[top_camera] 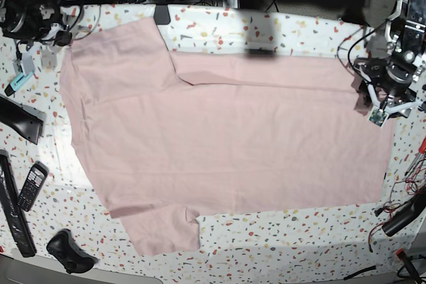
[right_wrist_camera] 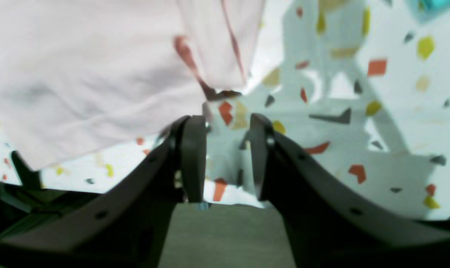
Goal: Fold the T-shirt properly
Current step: 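Move the right gripper away from the shirt toward its rest side, then reach the right gripper down to the sleeve nearest it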
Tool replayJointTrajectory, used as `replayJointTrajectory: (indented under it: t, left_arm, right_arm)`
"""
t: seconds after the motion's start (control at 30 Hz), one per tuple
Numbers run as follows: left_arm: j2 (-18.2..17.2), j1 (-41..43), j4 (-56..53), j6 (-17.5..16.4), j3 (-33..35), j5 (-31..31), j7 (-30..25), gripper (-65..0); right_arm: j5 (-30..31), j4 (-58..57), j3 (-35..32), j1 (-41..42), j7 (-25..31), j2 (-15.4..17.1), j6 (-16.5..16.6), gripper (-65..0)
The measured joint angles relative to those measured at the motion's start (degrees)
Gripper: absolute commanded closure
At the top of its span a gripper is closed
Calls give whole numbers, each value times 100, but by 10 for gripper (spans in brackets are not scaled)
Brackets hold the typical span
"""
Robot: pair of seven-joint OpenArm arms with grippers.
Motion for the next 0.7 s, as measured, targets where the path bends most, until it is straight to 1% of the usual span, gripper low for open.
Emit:
replayJointTrajectory:
  t: [0.07, 0.1, 0.17, 0.27, 0.43, 0.53, 0.57, 0.7]
  left_arm:
    - [-2, -2, 0, 2, 0, 0, 0, -307]
    - [-2, -2, 0, 0, 0, 0, -2, -307]
    - [0, -2, 0, 0, 0, 0, -2, -307]
    - [0, -20, 0, 2, 0, 2, -2, -307]
    - [0, -20, 0, 0, 0, 0, -2, -307]
    - [-2, -20, 0, 0, 0, 0, -4, -307]
    - [0, -17, 0, 2, 0, 0, -2, -307]
    - [-2, -20, 0, 2, 0, 0, -4, -307]
  right_arm:
    - [-20, -243, 0, 68, -7, -15, 101, -197]
    - [2, -326, 0, 96, -7, -9, 232, -197]
    - [13, -389, 4, 105, -2, -13, 389, -197]
    - [26, -387, 4, 107, -2, -103, 564, -197]
    - [33, -385, -168, 111, 33, -101, 667, -197]
    - [389, -387, -240, 120, 42, -105, 669, -197]
    - [501, -387, -238, 122, 11, -118, 673, -197]
    - [501, -387, -232, 122, -201, -101, 682, -197]
